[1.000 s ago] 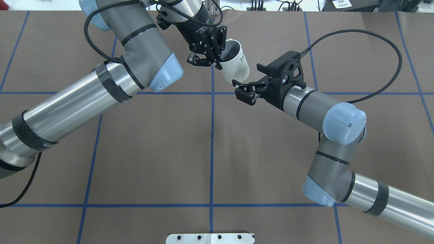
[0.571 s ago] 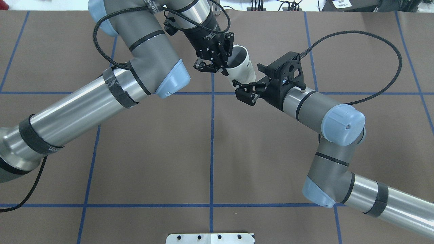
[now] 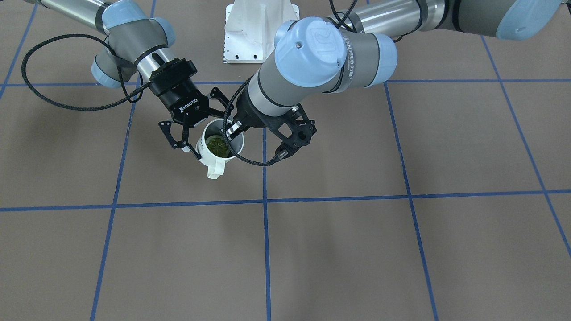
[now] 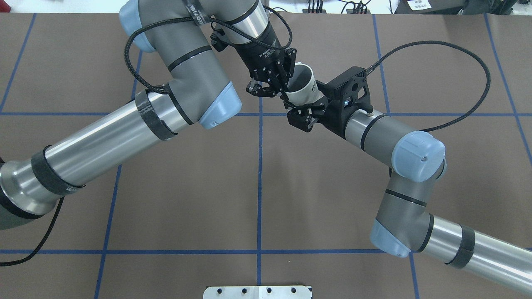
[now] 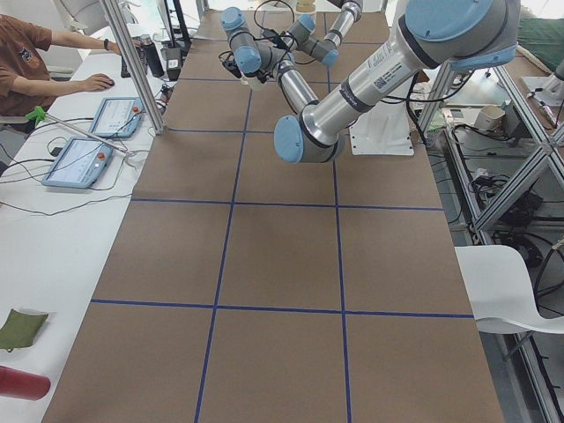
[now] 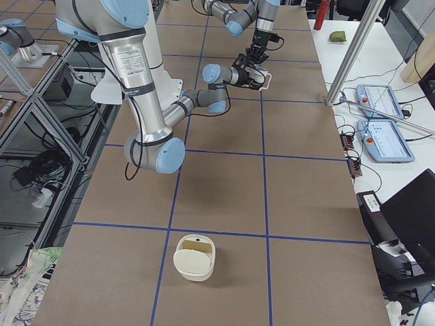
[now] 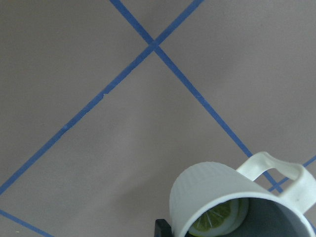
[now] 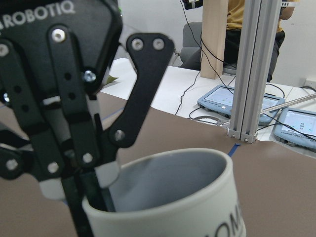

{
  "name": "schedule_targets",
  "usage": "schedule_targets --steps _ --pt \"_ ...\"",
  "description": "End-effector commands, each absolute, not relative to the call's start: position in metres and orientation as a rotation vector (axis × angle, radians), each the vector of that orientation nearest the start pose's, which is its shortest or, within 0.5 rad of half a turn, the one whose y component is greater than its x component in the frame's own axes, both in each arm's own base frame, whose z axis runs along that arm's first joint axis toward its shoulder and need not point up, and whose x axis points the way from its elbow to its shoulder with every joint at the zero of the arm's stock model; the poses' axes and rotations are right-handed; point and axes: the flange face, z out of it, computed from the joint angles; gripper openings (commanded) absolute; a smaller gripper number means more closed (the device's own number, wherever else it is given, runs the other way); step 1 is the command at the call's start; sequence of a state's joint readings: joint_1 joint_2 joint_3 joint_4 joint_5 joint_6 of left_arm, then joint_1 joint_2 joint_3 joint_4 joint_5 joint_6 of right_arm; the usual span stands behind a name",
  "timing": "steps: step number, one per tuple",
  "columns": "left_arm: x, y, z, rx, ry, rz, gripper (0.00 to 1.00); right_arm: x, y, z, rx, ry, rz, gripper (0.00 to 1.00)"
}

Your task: Left arm hands cup to right arm to dump lemon

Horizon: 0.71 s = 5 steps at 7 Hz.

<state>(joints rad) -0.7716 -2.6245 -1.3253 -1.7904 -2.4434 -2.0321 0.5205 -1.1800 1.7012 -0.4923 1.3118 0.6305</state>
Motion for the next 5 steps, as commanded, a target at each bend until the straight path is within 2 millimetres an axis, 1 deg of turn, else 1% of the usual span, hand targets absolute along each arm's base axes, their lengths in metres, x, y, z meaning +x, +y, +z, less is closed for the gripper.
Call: schedule_targets --steps 1,4,5 --pt "0.4960 -0.5604 0.0361 -0.641 1.081 -0.621 0.00 -0.4351 -0.4360 0.2583 1.214 -1.042 -0.111 1.00" --pt "0.4948 -0.5591 0.0341 -0.641 1.086 -0.617 0.00 -0.4346 -0.4359 0.2610 1.212 -1.038 -0.111 0.99" --pt "0.4935 -0.5593 0.0333 -0.639 1.089 -0.614 0.00 -0.4346 -0.4359 0.2610 1.210 -1.040 -0.108 0.84"
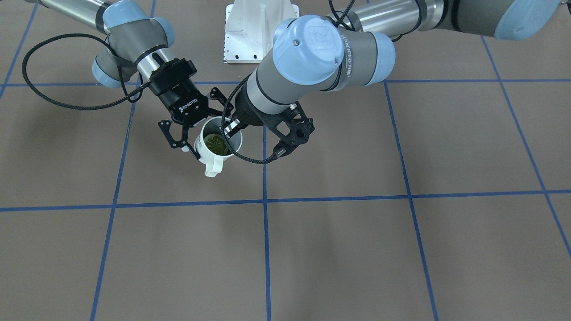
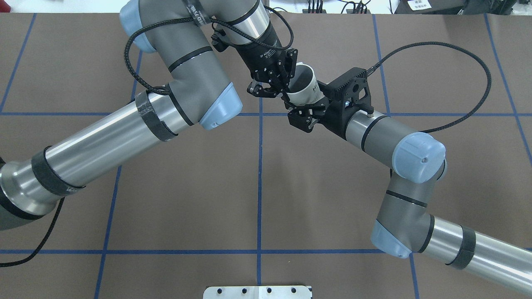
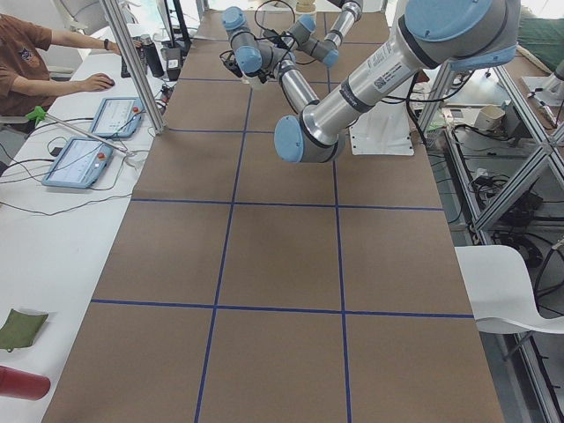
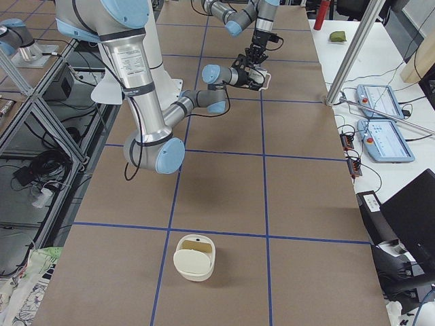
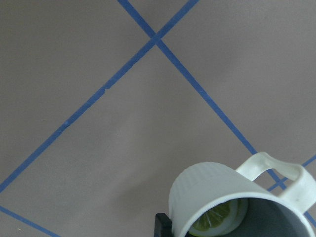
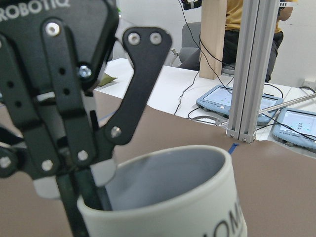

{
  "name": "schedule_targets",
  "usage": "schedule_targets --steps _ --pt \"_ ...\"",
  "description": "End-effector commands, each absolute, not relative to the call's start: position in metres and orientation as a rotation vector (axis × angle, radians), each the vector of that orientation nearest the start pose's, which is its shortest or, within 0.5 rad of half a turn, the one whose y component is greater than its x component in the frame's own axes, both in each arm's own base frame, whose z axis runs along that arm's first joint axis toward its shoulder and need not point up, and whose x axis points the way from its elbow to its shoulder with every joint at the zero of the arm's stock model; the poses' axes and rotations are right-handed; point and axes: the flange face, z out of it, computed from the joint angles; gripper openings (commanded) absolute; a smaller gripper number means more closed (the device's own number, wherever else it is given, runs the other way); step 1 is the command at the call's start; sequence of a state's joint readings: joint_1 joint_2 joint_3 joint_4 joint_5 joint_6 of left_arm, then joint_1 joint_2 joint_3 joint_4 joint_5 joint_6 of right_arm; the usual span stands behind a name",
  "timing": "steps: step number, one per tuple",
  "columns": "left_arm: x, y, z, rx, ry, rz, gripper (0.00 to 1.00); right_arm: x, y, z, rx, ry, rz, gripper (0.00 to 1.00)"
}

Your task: Left arm hands cup to right arm to dump lemon

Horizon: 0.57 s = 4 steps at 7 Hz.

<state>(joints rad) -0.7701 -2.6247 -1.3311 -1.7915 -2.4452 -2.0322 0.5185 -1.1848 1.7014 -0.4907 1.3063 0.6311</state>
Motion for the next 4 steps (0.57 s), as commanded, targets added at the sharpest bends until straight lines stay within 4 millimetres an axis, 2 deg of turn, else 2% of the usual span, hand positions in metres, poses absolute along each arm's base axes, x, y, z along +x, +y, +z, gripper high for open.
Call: schedule_targets --steps 1,2,4 --pt "0.4930 -0.5588 0.0332 -0.626 1.100 -0.594 0.43 -0.4334 -0.4357 0.2596 1.209 -1.048 -0.094 0.47" --pt "0.4924 -0.5570 0.0302 -0.602 1.135 -0.562 0.99 -0.4327 -0.4353 0.2597 1.208 -1.051 -0.091 0.31" --pt "0.4903 -0.5581 0.0296 -0.601 1.138 -0.565 1.00 -0.4303 -0.4360 0.2602 1.209 -1.050 -0.088 0.26"
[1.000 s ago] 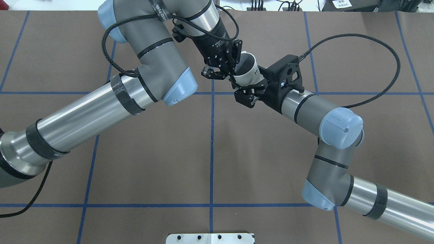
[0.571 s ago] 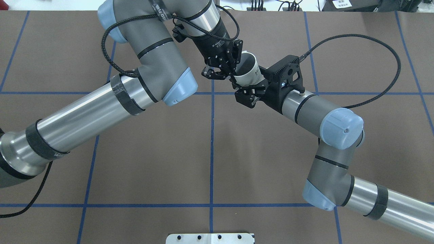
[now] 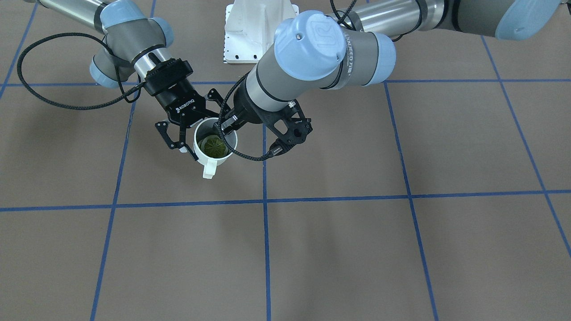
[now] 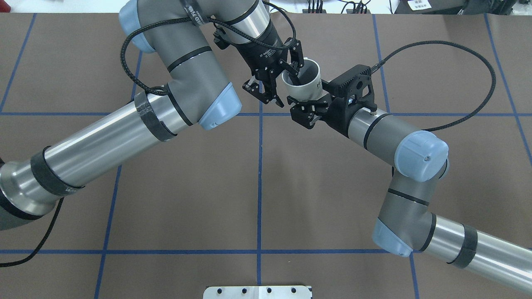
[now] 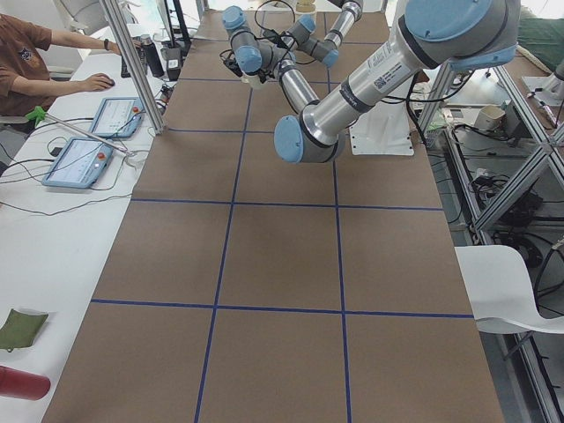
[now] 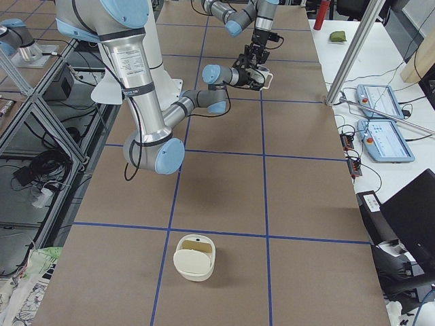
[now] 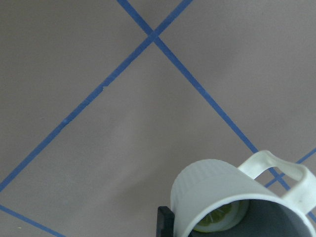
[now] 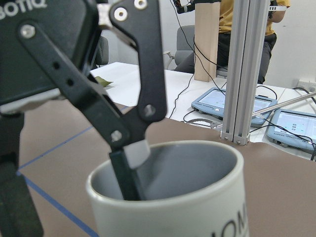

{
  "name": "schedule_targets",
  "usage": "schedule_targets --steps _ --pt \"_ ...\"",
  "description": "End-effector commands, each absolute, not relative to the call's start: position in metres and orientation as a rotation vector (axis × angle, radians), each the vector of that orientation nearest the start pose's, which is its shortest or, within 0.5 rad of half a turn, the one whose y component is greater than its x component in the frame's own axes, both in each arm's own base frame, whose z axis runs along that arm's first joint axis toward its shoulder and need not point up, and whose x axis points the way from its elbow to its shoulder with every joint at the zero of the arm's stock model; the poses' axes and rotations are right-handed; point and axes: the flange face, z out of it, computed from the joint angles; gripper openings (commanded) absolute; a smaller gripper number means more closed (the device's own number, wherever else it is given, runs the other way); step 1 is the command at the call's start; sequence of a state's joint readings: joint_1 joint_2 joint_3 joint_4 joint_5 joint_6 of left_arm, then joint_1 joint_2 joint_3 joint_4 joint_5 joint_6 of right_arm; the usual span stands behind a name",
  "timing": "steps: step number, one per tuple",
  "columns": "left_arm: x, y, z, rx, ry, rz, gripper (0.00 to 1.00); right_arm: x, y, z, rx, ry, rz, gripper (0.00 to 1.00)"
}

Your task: Left arm hands cup to right arm to dump lemon

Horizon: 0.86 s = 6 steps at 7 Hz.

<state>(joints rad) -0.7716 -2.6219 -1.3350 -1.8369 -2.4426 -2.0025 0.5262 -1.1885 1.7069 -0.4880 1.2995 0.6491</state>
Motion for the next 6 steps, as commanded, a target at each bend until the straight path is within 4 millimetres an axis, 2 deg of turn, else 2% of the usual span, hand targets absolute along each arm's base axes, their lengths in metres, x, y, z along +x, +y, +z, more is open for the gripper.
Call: schedule_targets --steps 1,4,5,6 --pt "0.485 -0.559 0.027 -0.596 1.144 -0.568 1.00 -0.430 -0.436 0.262 1.207 -1.049 -0.089 0.26" --pt "0.447 -0.590 0.029 -0.557 1.167 -0.622 1.00 -0.425 -0.440 0.266 1.210 -1.037 -0.081 0.27" --pt "0.428 -0.604 0.032 -0.524 1.179 -0.656 1.00 -0.416 -0.448 0.270 1.216 -1.020 -0.067 0.27" --pt "0.414 -0.616 0.047 -0.497 1.176 -0.698 1.00 -0.398 -0.461 0.281 1.218 -0.990 -0.039 0.27"
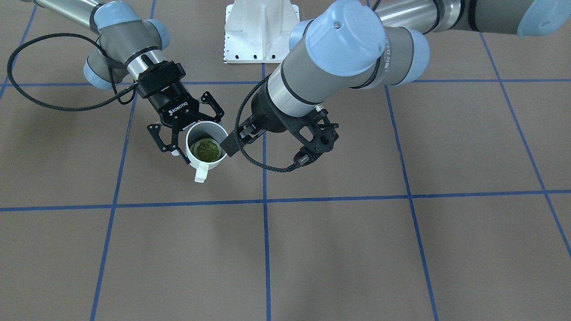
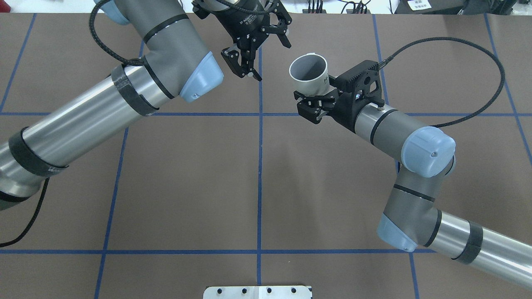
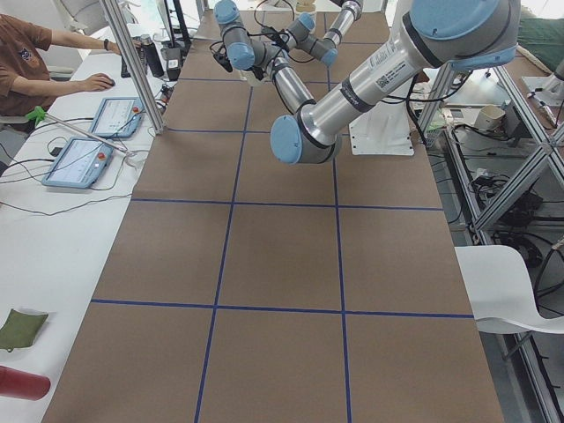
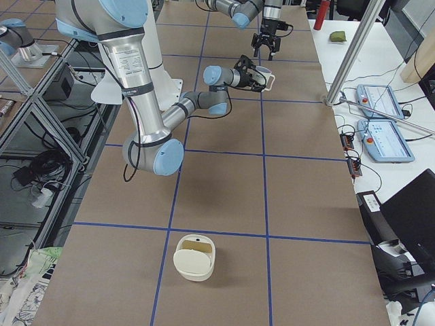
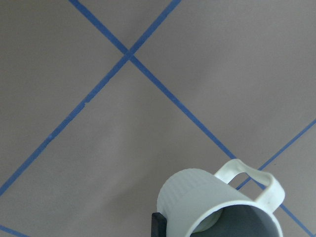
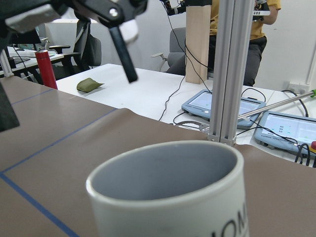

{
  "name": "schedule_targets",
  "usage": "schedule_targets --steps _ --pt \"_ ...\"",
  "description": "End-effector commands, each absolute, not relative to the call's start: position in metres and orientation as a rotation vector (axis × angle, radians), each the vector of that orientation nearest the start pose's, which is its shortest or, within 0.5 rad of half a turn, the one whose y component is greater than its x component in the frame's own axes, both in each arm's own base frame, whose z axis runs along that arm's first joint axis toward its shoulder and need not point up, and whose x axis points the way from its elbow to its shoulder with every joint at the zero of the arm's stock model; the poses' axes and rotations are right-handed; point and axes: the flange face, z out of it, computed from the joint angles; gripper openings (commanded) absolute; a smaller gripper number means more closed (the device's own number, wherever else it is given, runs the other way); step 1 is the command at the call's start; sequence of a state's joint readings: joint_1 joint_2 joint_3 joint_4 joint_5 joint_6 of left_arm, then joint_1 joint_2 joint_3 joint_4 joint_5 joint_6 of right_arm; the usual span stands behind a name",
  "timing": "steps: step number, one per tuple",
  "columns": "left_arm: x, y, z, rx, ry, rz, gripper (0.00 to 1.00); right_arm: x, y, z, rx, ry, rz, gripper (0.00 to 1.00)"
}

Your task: Left arm hands cup to right arm to dump lemon

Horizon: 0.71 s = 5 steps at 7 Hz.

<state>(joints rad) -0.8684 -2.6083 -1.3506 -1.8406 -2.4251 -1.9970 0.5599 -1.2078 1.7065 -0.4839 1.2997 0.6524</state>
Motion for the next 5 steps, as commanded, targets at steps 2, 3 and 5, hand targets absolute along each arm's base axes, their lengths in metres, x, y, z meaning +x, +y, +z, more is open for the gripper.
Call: schedule_targets --steps 2,3,5 --pt "0.412 -0.622 0.059 -0.463 1.167 -0.714 1.00 -0.357 -0.483 0.311 1.178 -0.972 0.072 0.28" --pt "0.410 -0.621 0.060 -0.432 1.175 -0.673 1.00 -0.330 -0.484 0.334 1.182 -0.946 0.091 0.29" --pt "0.407 -0.621 0.064 -0.424 1.175 -0.677 1.00 -0.272 -0.470 0.392 1.200 -0.946 0.123 0.29"
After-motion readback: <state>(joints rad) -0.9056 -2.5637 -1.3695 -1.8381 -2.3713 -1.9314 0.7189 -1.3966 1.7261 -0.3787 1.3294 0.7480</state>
